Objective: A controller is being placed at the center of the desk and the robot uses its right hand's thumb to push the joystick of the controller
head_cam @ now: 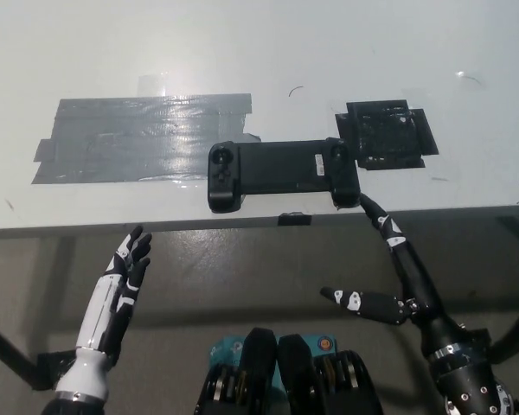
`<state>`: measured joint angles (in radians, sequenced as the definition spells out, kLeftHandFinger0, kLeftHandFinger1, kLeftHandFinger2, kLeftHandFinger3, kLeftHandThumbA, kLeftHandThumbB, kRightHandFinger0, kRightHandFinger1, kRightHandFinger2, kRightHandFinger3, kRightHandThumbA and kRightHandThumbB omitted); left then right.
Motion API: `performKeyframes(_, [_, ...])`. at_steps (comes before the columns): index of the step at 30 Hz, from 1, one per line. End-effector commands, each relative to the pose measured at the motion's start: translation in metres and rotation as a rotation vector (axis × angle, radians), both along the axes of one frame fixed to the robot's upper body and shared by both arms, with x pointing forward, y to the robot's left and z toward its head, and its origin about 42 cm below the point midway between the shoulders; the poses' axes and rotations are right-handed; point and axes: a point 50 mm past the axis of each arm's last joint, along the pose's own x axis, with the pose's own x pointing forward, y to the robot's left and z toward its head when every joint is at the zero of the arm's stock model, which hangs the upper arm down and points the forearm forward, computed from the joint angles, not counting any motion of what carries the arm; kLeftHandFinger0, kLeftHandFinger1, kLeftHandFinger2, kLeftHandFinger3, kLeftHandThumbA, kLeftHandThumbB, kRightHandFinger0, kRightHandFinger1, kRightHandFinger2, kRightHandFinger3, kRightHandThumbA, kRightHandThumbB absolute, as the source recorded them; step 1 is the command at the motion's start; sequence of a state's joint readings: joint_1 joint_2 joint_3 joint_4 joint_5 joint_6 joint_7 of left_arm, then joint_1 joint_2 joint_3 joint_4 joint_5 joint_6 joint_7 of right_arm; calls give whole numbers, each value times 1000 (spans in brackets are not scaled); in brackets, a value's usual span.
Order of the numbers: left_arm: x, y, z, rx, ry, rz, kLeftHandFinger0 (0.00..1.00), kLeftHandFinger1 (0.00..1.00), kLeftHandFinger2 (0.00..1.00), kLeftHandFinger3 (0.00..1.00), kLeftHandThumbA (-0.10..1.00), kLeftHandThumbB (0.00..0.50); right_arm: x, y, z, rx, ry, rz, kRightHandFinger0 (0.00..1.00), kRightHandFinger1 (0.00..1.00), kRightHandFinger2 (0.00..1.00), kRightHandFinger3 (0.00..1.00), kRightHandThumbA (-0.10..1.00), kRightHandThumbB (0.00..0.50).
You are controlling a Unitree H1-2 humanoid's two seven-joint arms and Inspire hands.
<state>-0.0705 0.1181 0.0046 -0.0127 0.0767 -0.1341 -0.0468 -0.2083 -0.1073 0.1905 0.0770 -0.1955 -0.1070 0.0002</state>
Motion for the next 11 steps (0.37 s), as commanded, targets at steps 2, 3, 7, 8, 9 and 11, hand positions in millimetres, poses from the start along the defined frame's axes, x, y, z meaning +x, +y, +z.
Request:
performKeyframes(2, [4,0,15,-15,-61,-19,1000,1000,1000,1000,938,12,7,4,15,-12,-81,35,1000,1000,1000,1000,1000,167])
performKeyframes(3, [4,0,14,-19,-60,-19,1000,1000,1000,1000,934,12,7,5,14,-17,-79,34,1000,1000,1000,1000,1000,168])
performKeyframes(7, [4,1,13,-15,-64,-17,1000,1000,1000,1000,925,0,8,5,14,-25,-74,32,1000,1000,1000,1000,1000,160])
performKeyframes(8, [4,1,13,-16,-65,-19,1000,1000,1000,1000,923,0,8,5,15,-27,-74,31,1000,1000,1000,1000,1000,161])
performKeyframes(9, [3,1,13,-18,-64,-20,1000,1000,1000,1000,921,0,8,4,15,-28,-74,31,1000,1000,1000,1000,1000,164])
performKeyframes(11, [3,1,13,-18,-64,-20,1000,1000,1000,1000,920,0,8,4,15,-25,-75,31,1000,1000,1000,1000,1000,166])
